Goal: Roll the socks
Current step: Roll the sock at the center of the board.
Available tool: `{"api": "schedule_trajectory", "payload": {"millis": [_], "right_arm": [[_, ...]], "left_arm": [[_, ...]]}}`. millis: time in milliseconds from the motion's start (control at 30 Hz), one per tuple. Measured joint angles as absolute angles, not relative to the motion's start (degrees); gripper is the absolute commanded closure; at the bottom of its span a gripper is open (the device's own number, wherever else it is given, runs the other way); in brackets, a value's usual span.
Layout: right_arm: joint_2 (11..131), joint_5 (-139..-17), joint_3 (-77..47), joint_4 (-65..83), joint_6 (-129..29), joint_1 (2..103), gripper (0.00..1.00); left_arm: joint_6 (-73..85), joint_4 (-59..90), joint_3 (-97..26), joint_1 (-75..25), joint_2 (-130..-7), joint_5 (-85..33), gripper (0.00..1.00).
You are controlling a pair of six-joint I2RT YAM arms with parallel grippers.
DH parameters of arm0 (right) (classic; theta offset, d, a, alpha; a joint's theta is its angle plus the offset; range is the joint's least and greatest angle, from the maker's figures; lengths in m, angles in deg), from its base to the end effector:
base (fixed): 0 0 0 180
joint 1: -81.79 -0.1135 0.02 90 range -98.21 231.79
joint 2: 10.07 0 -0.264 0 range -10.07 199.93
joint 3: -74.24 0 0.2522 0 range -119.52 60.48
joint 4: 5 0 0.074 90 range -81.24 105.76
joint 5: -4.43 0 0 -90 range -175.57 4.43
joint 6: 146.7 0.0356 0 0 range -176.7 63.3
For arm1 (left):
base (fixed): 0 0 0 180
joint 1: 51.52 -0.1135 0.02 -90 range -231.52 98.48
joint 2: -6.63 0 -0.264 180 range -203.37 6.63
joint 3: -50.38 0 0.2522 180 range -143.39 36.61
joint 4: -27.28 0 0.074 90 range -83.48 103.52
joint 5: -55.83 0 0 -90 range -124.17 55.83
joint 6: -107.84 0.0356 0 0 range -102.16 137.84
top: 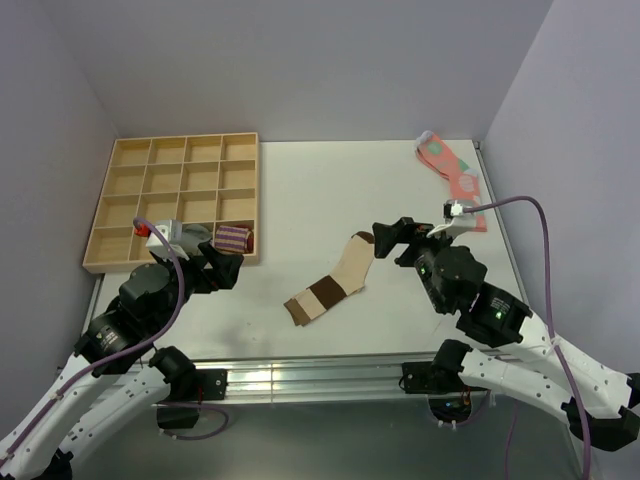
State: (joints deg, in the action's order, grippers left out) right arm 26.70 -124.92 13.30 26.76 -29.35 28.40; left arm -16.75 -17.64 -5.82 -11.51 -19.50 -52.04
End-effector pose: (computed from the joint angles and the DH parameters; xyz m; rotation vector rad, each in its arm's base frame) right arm 0.1012 0.0983 0.3614 0.1290 1.6906 0.4769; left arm 0.0878 -0.0595 0.3285 -0.1361 1.8588 -0.6313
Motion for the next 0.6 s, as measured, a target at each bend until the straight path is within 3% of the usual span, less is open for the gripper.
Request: {"api": "schedule_trajectory", "payload": {"millis": [433,600], "right_arm": [[28.5,-124.2,13.3,27.7,-29.4,28.4,0.01],[29.7,-120.2,13.4,27.6,-29.1,28.4,0.12]], "left_arm": [[-16.7,-17.6,-5.8,-11.5,-19.5,-52.0,0.01],[-16.7,-17.6,-5.8,-11.5,-19.5,-52.0,0.0]]}}
